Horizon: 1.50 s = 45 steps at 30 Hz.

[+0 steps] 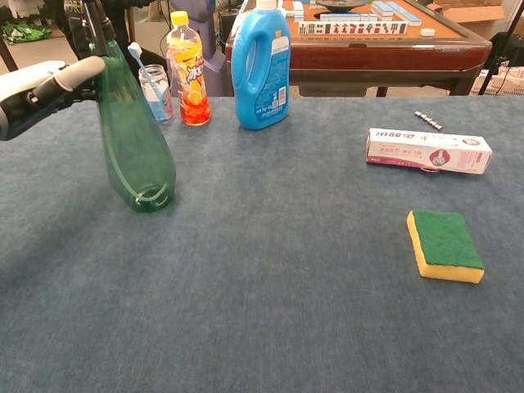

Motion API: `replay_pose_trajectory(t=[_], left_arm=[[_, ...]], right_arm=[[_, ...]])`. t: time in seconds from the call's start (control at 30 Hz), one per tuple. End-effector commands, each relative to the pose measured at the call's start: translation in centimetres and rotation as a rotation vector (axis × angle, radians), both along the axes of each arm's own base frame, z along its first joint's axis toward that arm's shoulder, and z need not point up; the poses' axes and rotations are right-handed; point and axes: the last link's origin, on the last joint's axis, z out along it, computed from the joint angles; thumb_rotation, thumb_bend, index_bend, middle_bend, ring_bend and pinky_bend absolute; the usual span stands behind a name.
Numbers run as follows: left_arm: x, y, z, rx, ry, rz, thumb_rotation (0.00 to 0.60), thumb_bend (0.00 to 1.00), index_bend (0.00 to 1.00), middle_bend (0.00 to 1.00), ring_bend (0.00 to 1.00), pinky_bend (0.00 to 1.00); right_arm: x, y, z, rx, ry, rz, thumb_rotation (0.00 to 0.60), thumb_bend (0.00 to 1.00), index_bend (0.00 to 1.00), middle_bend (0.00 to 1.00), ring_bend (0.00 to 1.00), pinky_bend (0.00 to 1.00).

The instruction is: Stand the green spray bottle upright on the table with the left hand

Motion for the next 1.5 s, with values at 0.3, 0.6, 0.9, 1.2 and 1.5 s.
replay_pose_trajectory(t=[0.3, 0.6, 0.9, 1.2, 1.5], left_arm=[[-1.9, -0.8, 2.2, 0.056, -0.016, 0.05, 0.089, 0.24, 0.0, 0.0, 0.0, 0.0], [-5.0, -2.4, 5.0, 0.128, 0.069, 0.122, 0.227, 0.24, 0.03, 0.0, 0.0, 0.0], [-7.4, -5.6, 8.2, 0.228, 0.203, 0.171, 0.568, 0.31, 0.05, 0.0, 0.0, 0.0], [-7.6, -10.1, 10.3, 0.296, 0.429, 0.201, 0.6, 0.35, 0.1, 0.01, 0.0, 0.0], [-7.4, -13.5, 10.3, 0.323, 0.614, 0.2, 0.6, 0.37, 0.13, 0.02, 0.0, 0.0]], right_arm=[[-0.3, -0.1, 0.2, 0.0, -0.001, -0.003, 0.6, 0.27, 0.29, 0.24, 0.19, 0.22], [-0.7, -0.6, 0.2, 0.012, -0.001, -0.01, 0.6, 0.27, 0.29, 0.24, 0.19, 0.22], [-0.9, -1.3, 0.2, 0.039, -0.005, -0.004, 0.6, 0.28, 0.29, 0.24, 0.19, 0.22], [-0.9, -1.9, 0.1, 0.07, -0.008, -0.005, 0.6, 0.29, 0.29, 0.26, 0.19, 0.22], [-0.7, -2.2, -0.4, 0.104, -0.006, -0.006, 0.6, 0.3, 0.29, 0.27, 0.19, 0.22]])
